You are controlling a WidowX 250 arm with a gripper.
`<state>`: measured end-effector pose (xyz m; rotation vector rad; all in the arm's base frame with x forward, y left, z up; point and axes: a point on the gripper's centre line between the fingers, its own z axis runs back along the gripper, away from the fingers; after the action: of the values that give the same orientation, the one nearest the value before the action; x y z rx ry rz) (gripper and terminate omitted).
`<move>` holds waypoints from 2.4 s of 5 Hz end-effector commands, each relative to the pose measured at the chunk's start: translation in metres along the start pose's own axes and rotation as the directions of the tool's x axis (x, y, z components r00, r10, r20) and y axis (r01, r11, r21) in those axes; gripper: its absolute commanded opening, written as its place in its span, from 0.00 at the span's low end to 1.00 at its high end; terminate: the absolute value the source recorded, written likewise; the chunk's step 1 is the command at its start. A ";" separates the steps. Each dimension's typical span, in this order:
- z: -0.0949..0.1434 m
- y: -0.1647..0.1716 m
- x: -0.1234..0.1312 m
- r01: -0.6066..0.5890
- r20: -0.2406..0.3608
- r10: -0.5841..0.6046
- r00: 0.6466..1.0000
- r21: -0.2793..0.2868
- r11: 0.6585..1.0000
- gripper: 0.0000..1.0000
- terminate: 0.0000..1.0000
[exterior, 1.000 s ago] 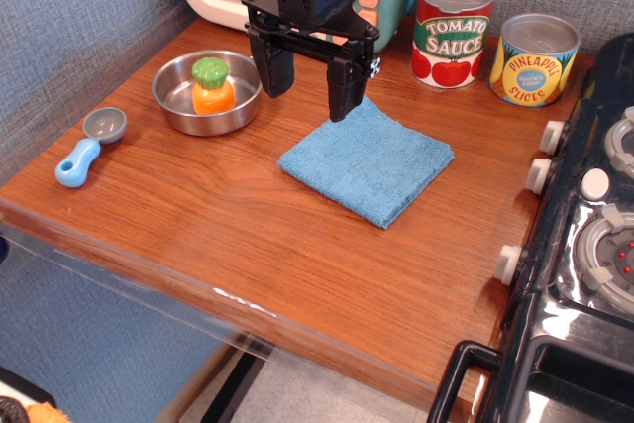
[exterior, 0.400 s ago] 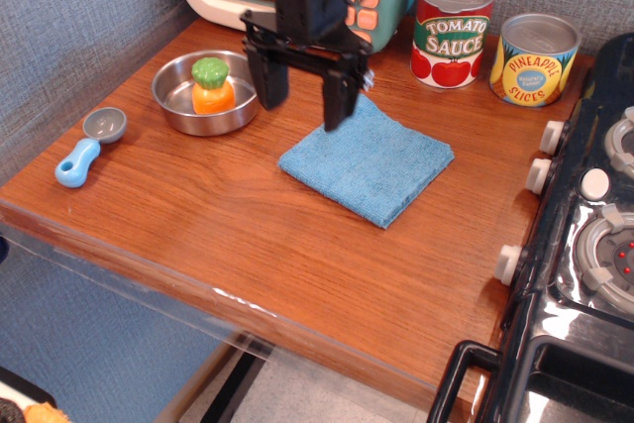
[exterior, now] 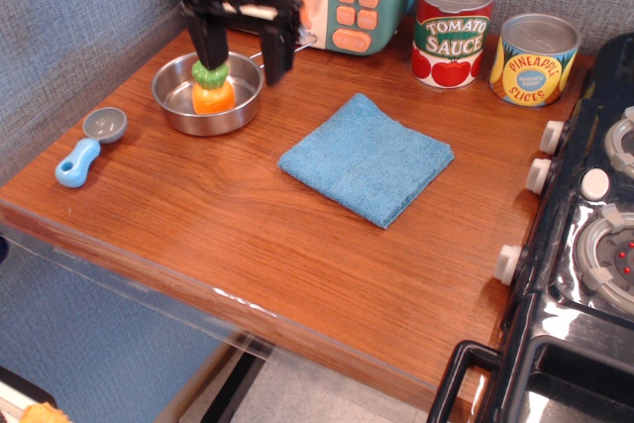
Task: Place the yellow object in the lower right table corner
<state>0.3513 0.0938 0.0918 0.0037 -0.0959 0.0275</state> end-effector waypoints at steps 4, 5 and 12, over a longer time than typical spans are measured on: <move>-0.033 0.034 0.037 0.003 -0.027 -0.003 1.000 0.017 1.000 1.00 0.00; -0.040 0.035 0.040 -0.005 -0.044 0.006 0.999 0.014 1.000 1.00 0.00; 0.019 -0.132 -0.024 0.586 0.149 -0.573 0.806 -0.058 0.808 0.00 0.00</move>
<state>0.3340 -0.0546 0.0840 -0.0857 -0.1443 -0.6103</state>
